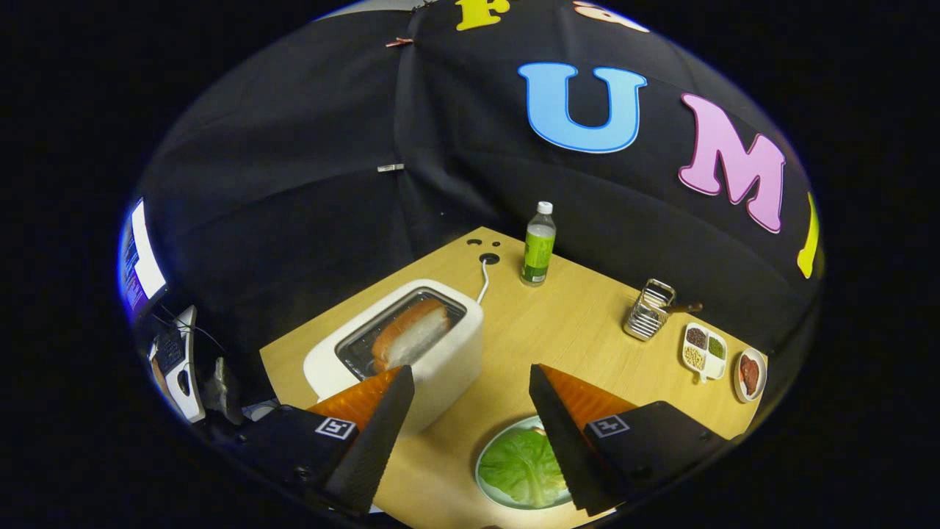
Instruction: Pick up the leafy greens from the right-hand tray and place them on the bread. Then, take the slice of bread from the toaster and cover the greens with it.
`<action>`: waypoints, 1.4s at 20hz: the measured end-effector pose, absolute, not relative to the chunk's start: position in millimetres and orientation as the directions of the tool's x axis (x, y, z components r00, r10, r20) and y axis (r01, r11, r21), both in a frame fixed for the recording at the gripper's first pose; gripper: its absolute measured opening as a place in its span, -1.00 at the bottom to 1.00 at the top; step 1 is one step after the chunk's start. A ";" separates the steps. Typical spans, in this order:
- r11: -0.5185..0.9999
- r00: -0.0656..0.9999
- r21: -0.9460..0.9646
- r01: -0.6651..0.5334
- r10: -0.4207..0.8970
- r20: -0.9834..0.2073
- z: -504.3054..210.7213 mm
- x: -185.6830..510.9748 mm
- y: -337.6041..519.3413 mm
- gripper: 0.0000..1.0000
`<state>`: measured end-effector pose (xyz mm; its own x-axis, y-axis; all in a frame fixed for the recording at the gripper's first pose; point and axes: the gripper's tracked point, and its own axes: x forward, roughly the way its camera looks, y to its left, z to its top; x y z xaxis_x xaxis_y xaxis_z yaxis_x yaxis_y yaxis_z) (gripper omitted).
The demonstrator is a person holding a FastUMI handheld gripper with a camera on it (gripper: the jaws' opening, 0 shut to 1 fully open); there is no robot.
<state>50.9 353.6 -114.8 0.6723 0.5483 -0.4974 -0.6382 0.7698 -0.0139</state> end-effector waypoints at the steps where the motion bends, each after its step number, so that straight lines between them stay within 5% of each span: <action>1: 0.763 0.668 -0.011 -0.646 0.558 -0.493 -111.7 50.5 362.5 0.96; 15: 0.788 0.684 -0.059 -0.613 0.492 -0.538 -146.0 78.9 437.3 0.92; 22: 0.806 0.706 -0.109 -0.581 0.434 -0.559 -159.9 82.7 445.0 0.01; 28: 0.855 0.713 -0.060 -0.514 0.387 -0.585 -162.9 82.4 443.1 -0.52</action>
<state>82.4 443.1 -162.9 0.7128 0.3872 -0.5848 -0.5143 0.8555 -0.0604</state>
